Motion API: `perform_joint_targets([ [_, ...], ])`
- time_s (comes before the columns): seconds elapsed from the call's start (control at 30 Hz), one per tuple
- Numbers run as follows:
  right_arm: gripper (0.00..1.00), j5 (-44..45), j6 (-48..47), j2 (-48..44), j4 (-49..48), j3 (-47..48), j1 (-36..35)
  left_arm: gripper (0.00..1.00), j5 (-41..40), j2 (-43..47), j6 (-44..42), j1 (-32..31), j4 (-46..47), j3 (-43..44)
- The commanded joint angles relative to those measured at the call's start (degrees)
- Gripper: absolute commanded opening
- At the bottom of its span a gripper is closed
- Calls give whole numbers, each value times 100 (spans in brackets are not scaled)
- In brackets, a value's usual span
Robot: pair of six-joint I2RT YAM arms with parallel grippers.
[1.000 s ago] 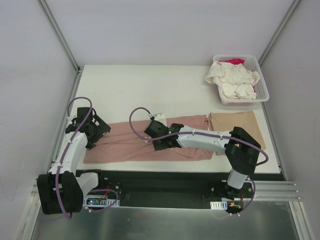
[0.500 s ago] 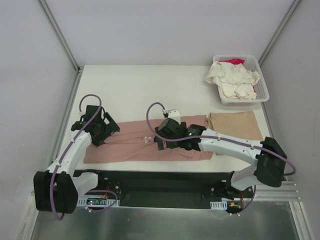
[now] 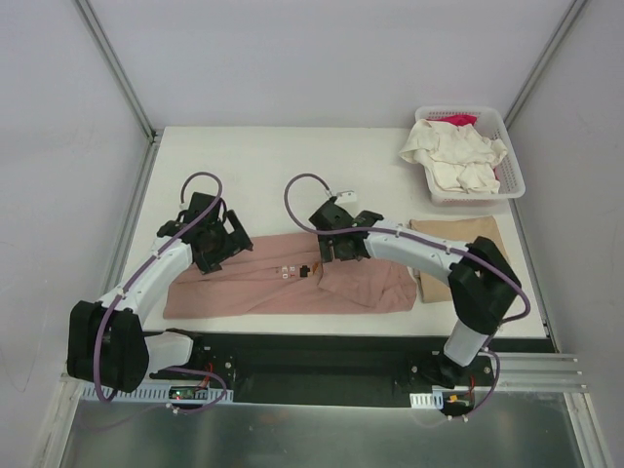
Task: Fold and stack the t-shirts
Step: Fold the other side of the tshirt into a rectangle, then rotate the tshirt 90 degrees
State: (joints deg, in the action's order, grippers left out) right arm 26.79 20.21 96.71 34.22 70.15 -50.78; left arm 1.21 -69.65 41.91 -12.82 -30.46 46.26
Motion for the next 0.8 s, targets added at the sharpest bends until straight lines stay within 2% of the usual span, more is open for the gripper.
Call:
perform_joint_targets([
  [0.0,97,618,-429,462,569,280,-370,99,-86,83,28,-54,-13,111],
  [0.17,97,47,-299,727,490,227,-985,99,-95,30,-60,-54,-22,225],
  [0.3,97,54,-254,666,524,262,-1109,99,-42,-5,-104,-45,-22,339],
  [0.4,97,336,-228,289,709,184,-1109,99,90,47,-157,-54,-22,331],
  [0.5,97,144,-228,-405,464,-114,-1100,99,195,74,-244,-54,-22,296],
  [0.6,97,-409,-298,-1030,25,-659,-1030,99,318,22,-271,-80,-13,138],
  [0.7,97,-1419,-184,-1268,-520,-1292,-688,99,336,-93,-228,-186,48,-168],
  [0.73,97,-2057,-53,-1286,-721,-1485,-574,99,336,-119,-236,-238,136,-248],
  [0.77,97,-2350,26,-1286,-1202,-1826,-381,99,353,-171,-236,-247,180,-319],
])
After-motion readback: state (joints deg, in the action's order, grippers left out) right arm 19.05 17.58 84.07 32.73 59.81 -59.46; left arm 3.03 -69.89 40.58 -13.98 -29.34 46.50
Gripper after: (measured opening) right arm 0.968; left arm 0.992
